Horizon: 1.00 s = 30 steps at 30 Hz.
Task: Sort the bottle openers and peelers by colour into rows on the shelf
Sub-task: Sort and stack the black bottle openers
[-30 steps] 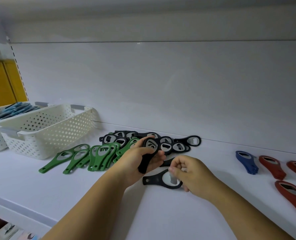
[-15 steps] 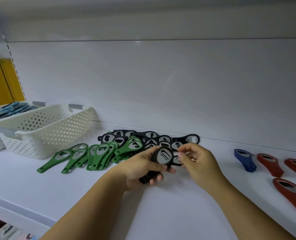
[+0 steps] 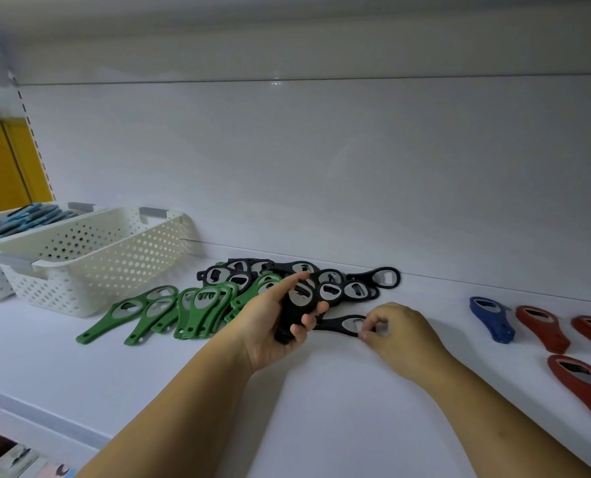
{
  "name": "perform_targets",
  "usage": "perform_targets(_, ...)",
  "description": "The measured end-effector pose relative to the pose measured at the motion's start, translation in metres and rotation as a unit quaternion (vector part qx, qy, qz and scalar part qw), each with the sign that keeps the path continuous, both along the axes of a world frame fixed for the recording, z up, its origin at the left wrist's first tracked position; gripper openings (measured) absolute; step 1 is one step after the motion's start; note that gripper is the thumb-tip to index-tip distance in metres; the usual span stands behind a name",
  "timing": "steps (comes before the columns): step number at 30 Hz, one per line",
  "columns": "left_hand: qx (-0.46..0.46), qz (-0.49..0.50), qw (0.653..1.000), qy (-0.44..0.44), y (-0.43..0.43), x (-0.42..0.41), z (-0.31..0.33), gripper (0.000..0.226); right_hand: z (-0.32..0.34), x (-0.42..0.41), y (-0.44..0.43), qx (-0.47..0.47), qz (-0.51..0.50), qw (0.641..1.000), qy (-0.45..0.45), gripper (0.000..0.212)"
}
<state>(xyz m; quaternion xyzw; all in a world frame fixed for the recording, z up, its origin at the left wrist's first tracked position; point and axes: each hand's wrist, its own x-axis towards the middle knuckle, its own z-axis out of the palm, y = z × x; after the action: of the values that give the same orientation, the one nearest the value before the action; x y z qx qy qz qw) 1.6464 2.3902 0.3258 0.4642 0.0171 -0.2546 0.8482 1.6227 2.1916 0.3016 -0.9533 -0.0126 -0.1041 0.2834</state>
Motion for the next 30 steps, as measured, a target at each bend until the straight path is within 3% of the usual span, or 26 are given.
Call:
perform_targets(2, -0.003, 0.028, 1.000, -0.011, 0.000, 0.002, -0.002, 0.028, 0.002, 0.000, 0.001, 0.041, -0.008, 0.999, -0.005, 0.019)
perform_targets(5, -0.008, 0.088, 0.995, -0.055, 0.000, 0.002, -0.003, 0.021, 0.005, 0.000, 0.001, 0.183, -0.006, 0.983, -0.004, 0.021)
perform_targets(10, 0.115, 0.206, 0.948, -0.215, -0.007, 0.003, -0.008, 0.015, 0.016, -0.005, 0.003, 0.379, 0.044, 0.924, -0.017, 0.025)
perform_targets(13, 0.111, 0.165, 0.947, -0.252, -0.010, -0.004, -0.006, 0.011, 0.022, -0.009, 0.004, 0.449, 0.070, 0.890, -0.031, 0.024)
perform_targets(17, 0.094, -0.029, 0.972, -0.215, -0.017, -0.017, -0.004, 0.019, 0.024, -0.017, 0.017, 0.426, 0.101, 0.896, -0.071, 0.024)
perform_targets(21, 0.098, -0.153, 0.954, -0.238, -0.019, -0.022, -0.007, 0.027, 0.025, -0.022, 0.026, 0.367, 0.095, 0.917, -0.125, 0.028)
perform_targets(26, 0.063, -0.123, 0.970, -0.203, -0.019, -0.017, -0.008, 0.044, 0.022, -0.020, 0.031, 0.297, 0.015, 0.935, -0.195, 0.019)
perform_targets(30, 0.030, 0.000, 0.980, -0.199, -0.022, -0.012, -0.007, 0.037, 0.022, -0.019, 0.027, 0.255, 0.016, 0.962, -0.092, 0.016)
